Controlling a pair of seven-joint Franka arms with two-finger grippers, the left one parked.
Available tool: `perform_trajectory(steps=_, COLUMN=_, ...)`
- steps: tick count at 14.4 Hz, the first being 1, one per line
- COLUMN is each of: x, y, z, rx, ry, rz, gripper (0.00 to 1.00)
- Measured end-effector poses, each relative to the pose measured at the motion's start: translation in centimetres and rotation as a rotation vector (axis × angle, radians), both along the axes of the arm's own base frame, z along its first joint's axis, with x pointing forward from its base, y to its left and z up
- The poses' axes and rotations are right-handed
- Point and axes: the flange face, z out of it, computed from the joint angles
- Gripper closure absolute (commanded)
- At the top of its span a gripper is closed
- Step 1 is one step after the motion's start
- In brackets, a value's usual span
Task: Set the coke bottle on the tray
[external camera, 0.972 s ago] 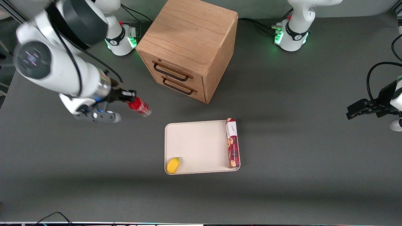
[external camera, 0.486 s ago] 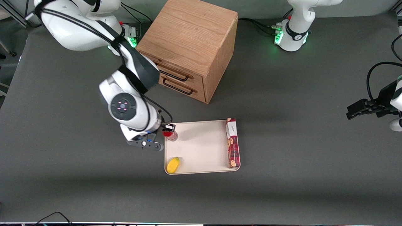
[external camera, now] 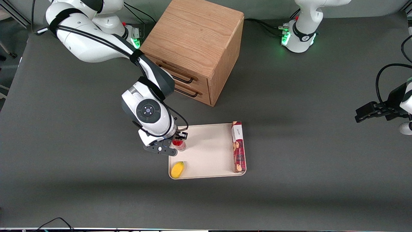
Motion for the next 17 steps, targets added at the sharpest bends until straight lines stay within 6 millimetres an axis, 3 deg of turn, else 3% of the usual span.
perform_trajectory(steps=2, x=0.3, y=-0.1, z=1.6, rx=0.007, ry=-0.013, rz=-0.004, gripper=0.00)
perform_trajectory(steps=3, x=0.0, y=0.0, z=3.6, rx=0.004, ry=-0.017, rz=0.000, gripper=0.00)
perform_trajectory(steps=4, x=-0.5, y=0.0, z=6.7, rx=-0.008, ry=-0.025, rz=0.004, gripper=0.00)
perform_trajectory(steps=6, x=-2.8, y=-0.6, z=14.9, rx=-0.058, ry=-0.052, rz=0.040, gripper=0.00)
perform_trajectory(steps=8, x=-7.2, y=-2.1, z=23.9, rx=-0.094, ry=-0.050, rz=0.105, gripper=0.00)
perform_trajectory(steps=10, x=-11.4, y=-6.0, z=31.4, rx=-0.082, ry=-0.016, rz=0.155, gripper=0.00)
perform_trajectory(steps=12, x=-13.6, y=-13.2, z=36.3, rx=-0.048, ry=-0.009, rz=0.190, gripper=0.00)
perform_trajectory(steps=14, x=-14.6, y=-21.2, z=36.9, rx=-0.036, ry=-0.007, rz=0.211, gripper=0.00)
perform_trajectory(steps=15, x=-14.6, y=-24.5, z=35.7, rx=-0.034, ry=-0.011, rz=0.213, gripper=0.00)
perform_trajectory(steps=17, x=-14.4, y=-29.7, z=31.5, rx=-0.025, ry=-0.026, rz=0.238, gripper=0.00)
